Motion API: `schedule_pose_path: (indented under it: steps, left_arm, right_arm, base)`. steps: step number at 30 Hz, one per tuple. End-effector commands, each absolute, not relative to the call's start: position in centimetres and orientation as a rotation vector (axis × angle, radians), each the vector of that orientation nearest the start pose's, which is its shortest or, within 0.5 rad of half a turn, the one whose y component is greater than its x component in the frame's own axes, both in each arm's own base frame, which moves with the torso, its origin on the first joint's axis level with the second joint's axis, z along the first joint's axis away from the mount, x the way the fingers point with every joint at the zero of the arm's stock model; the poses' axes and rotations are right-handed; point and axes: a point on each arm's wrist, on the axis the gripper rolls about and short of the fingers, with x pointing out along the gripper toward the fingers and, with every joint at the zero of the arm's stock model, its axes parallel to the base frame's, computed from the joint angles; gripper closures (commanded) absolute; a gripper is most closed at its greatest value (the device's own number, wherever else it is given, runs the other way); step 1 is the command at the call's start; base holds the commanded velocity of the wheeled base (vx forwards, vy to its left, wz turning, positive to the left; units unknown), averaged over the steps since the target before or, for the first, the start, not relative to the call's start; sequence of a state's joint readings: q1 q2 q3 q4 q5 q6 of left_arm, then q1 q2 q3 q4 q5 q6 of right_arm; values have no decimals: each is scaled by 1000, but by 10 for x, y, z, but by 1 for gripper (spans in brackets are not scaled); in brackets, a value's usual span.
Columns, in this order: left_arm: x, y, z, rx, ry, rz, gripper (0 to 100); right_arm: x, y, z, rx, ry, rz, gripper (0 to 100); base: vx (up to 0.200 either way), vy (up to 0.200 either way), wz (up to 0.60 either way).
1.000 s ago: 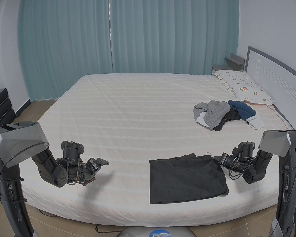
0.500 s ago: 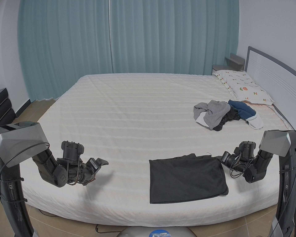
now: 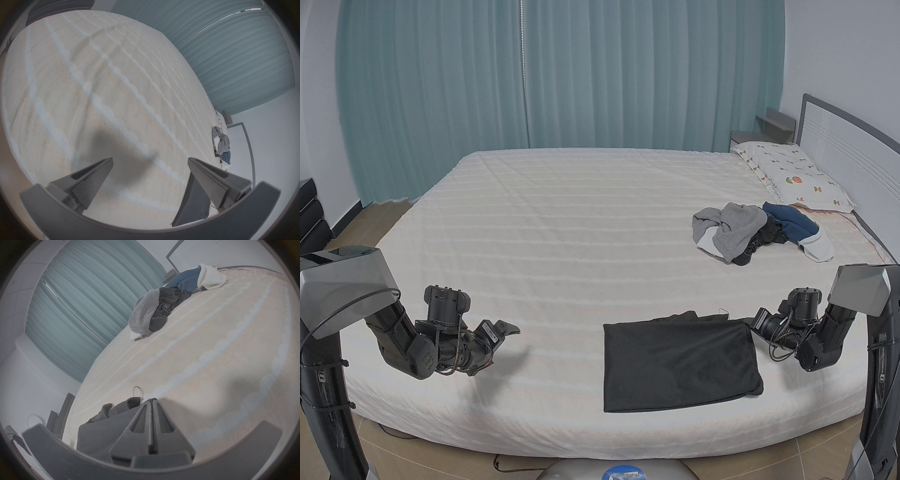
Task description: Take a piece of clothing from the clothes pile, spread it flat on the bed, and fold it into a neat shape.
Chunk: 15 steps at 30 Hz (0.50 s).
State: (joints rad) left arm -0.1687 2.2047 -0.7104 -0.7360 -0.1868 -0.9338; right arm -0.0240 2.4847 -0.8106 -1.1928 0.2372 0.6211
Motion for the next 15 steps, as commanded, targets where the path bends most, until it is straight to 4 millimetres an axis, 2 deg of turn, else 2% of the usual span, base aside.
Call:
schedule_pose_path:
  steps: [1, 2, 9, 12, 13, 15]
  left_arm:
    - [335, -61, 3, -885, 861, 41, 0]
    - [335, -61, 3, -885, 861, 41, 0]
    - [335, -61, 3, -887, 861, 43, 0]
    - [336, -61, 4, -889, 858, 42, 0]
    - [336, -61, 5, -894, 857, 42, 0]
    - [335, -61, 6, -895, 857, 39, 0]
  right_arm:
    - [384, -5, -46, 671, 533, 51, 100]
    - [384, -5, -46, 671, 533, 51, 0]
    - [382, -5, -43, 684, 527, 50, 0]
    - [374, -5, -27, 759, 506, 44, 0]
    - [366, -5, -21, 775, 506, 46, 0]
    - [360, -5, -17, 777, 502, 45, 0]
  base:
    - [0, 0, 0]
    - [0, 0, 0]
    - [0, 0, 0]
    - [0, 0, 0]
    - [0, 0, 0]
    - [0, 0, 0]
